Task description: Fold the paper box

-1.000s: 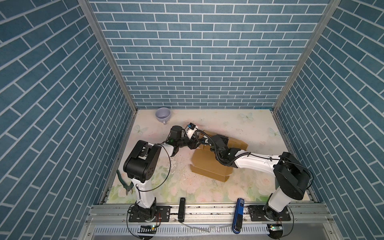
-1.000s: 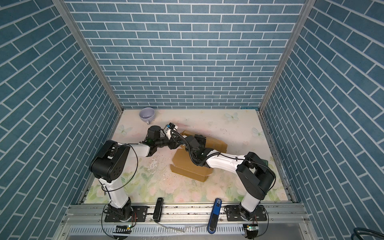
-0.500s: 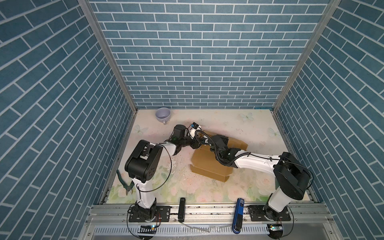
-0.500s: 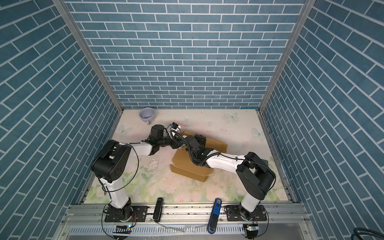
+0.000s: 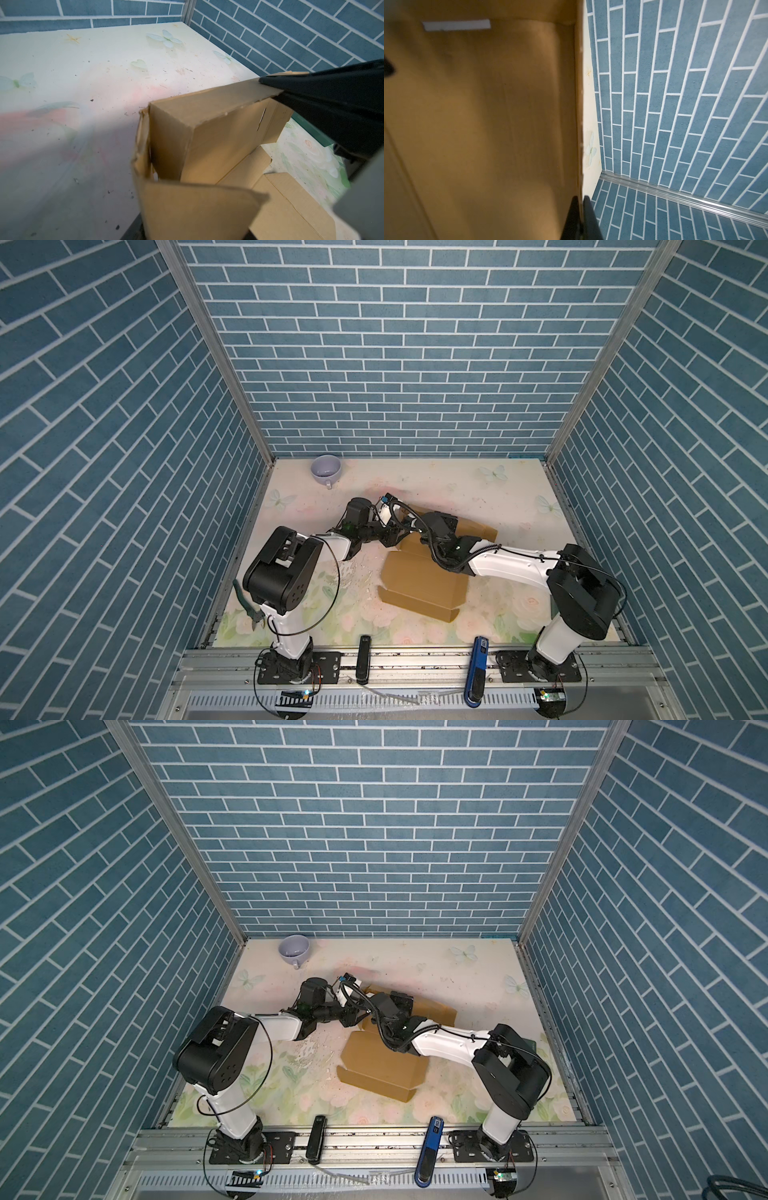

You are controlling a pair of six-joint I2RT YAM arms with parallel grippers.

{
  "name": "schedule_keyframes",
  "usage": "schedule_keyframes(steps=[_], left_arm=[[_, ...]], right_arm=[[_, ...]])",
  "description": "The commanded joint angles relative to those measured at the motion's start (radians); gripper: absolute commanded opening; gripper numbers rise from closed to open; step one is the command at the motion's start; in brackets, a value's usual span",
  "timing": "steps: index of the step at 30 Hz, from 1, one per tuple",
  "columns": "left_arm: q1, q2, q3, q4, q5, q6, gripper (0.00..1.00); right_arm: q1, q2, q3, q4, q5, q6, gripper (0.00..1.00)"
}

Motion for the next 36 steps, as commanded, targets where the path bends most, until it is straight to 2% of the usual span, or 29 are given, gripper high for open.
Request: schedule_keyframes(steps=[1,10,15,19,24,28,32,36], left_arm=[[-0.008,-0.034,-0.039,0.017,-0.008,-0.019,0.54],[0.024,-0.057,-0.057,-0.01,-0.064,-0.057,0.59],[0.101,-0.07,-0.086,0.092,-0.007,-0.16,0.61],[0.132,-0.084,-0.084,0.095,-0.005,-0.177,0.61],[0.154,-0.075,-0.078,0.104,0.001,-0.187,0.62],[0.18,-0.056,-0.083,0.152,0.019,-0.218,0.62],[0.224,-0.043,-0.105,0.235,0.047,-0.276,0.62],[0.237,-0.033,-0.105,0.221,0.038,-0.277,0.63]], right_arm=[[0.007,-0.003,0.018,-0.027,-0.008,0.045,0.0],[0.007,-0.024,-0.002,0.012,-0.005,-0.022,0.0],[0.006,-0.03,-0.032,0.085,-0.01,-0.14,0.0],[-0.001,-0.022,-0.053,0.182,-0.005,-0.253,0.0],[-0.016,-0.014,-0.084,0.332,-0.005,-0.389,0.0],[-0.028,0.004,-0.127,0.531,0.004,-0.539,0.0],[-0.039,-0.013,-0.13,0.556,-0.008,-0.549,0.0],[-0.042,-0.009,-0.141,0.597,-0.007,-0.56,0.0]])
